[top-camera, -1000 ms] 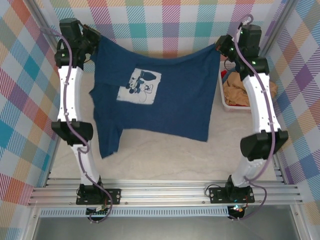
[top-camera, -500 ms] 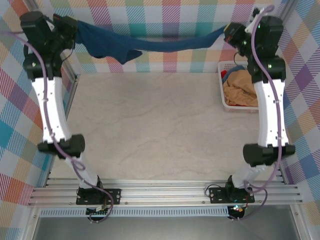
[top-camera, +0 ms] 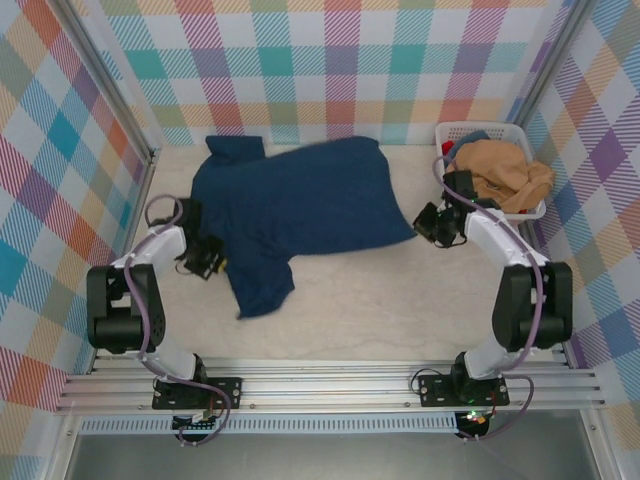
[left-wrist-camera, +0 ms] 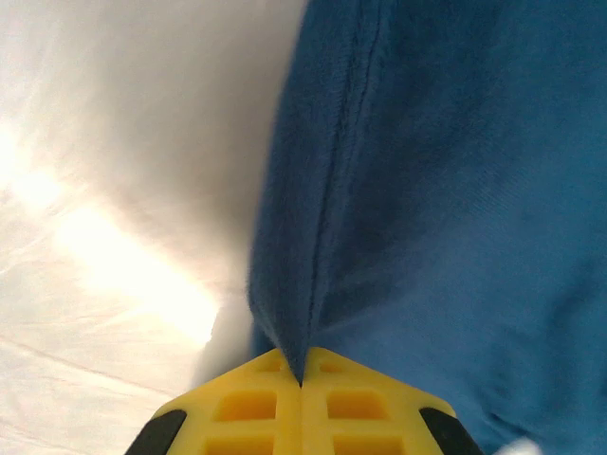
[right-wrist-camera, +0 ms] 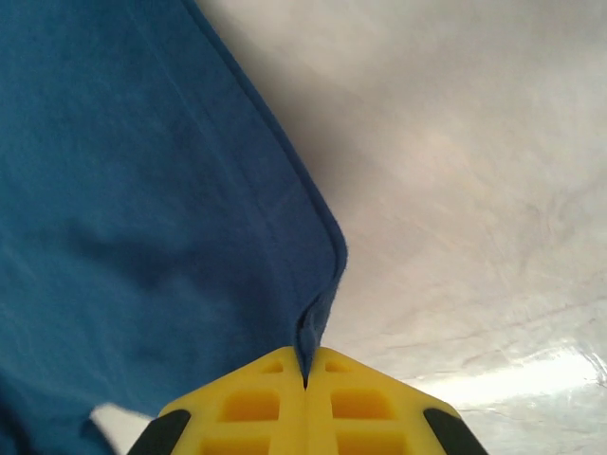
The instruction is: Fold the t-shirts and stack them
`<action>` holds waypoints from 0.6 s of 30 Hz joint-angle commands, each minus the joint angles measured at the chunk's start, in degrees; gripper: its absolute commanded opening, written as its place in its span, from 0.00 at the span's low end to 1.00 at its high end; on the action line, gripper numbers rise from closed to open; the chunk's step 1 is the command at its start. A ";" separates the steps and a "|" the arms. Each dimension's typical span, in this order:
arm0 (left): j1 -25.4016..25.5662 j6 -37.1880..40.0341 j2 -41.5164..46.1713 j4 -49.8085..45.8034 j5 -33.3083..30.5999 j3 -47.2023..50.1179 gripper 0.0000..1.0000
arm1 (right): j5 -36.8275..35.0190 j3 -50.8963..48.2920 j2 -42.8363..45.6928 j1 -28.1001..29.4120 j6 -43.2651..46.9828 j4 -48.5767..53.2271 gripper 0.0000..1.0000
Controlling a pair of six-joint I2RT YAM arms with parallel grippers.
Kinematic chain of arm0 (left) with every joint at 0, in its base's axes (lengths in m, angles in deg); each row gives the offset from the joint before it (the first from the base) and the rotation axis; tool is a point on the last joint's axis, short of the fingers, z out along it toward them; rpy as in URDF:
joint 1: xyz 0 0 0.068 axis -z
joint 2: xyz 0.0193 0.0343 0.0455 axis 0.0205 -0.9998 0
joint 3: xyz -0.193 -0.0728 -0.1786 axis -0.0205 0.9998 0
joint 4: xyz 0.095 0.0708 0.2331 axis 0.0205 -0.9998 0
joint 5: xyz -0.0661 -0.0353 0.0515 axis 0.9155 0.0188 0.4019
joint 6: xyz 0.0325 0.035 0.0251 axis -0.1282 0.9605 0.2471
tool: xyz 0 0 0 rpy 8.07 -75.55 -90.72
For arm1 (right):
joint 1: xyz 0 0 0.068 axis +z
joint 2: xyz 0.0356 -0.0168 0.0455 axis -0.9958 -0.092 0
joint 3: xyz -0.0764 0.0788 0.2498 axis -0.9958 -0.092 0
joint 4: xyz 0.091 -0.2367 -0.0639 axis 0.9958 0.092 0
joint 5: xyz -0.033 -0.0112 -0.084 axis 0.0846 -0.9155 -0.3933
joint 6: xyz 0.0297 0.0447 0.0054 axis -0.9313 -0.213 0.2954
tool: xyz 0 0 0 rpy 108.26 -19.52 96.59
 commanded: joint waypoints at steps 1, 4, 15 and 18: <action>0.59 2.78 1.90 2.23 -1.52 0.35 0.00 | 1.08 1.35 -4.05 -0.25 0.93 2.04 0.00; 1.02 3.24 1.60 -1.49 -5.38 0.35 0.00 | -1.97 0.74 -5.14 -0.16 1.20 5.23 0.00; 1.74 2.85 3.07 -7.40 -10.69 0.91 0.00 | -6.74 -4.68 -1.45 0.88 0.56 7.75 0.00; 1.83 2.23 4.49 -9.95 -13.72 1.25 0.00 | -7.81 -6.22 -0.48 1.83 -0.50 8.08 0.00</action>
